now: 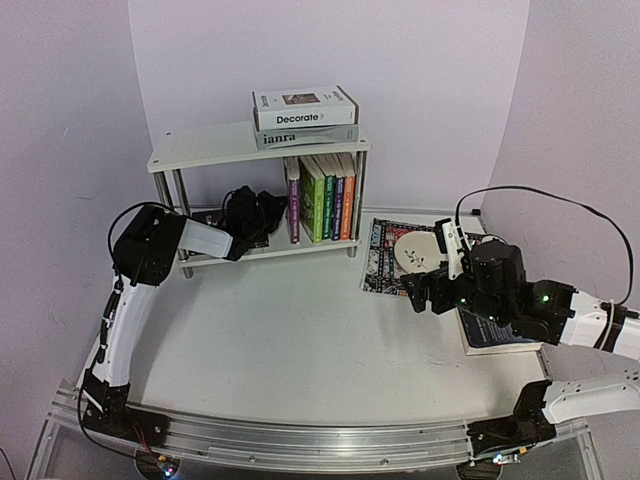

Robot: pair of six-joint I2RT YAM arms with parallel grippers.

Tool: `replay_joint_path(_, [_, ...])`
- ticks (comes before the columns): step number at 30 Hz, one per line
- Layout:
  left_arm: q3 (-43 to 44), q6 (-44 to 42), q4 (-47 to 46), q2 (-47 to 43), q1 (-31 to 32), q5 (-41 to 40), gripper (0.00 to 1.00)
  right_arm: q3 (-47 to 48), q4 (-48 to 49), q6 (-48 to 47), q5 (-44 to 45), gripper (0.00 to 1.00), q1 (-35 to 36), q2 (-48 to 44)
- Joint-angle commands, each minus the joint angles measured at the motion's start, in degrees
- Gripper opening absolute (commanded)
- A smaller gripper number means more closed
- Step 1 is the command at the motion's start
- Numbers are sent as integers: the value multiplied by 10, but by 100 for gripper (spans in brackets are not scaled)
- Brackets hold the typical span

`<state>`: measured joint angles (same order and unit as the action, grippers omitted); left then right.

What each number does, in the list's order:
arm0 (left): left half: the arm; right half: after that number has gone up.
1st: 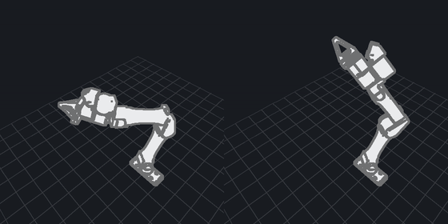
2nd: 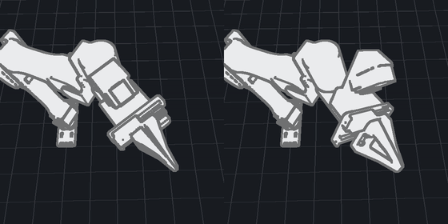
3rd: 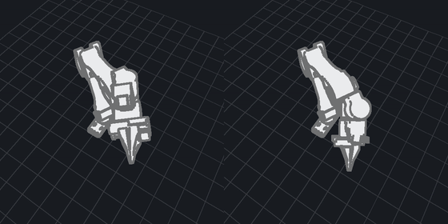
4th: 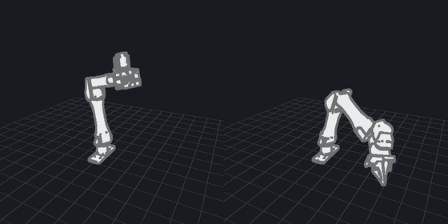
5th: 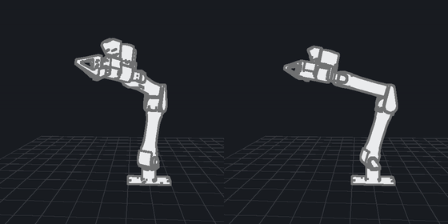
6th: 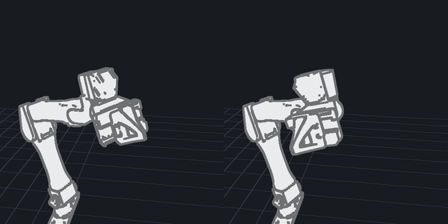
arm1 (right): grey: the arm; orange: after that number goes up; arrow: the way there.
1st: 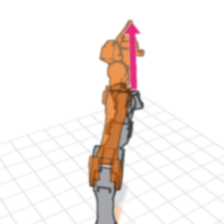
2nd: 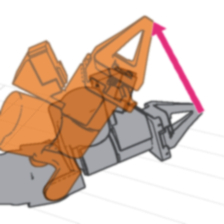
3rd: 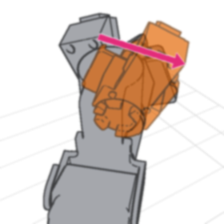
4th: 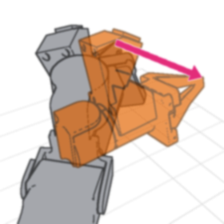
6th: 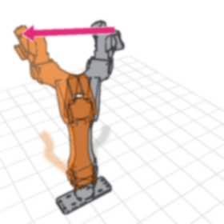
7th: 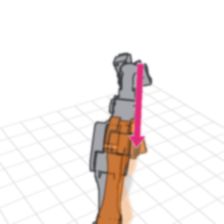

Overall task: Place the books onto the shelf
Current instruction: Adjust the book on the shelf.

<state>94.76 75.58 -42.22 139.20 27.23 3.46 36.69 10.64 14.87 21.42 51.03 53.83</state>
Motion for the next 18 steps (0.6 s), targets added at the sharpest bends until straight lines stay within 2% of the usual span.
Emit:
replay_joint_path(1, [3,8,1,-6,13,12,0,3,6,4,11,98,-1,5])
replay_joint_path(11, [-59,1,0,-57,13,-43,3,2,8,7,6,98,-2,4])
replay_joint_path(18, [-77,-6,1,-76,9,-38,7,0,8,12,5,98,-2,-1])
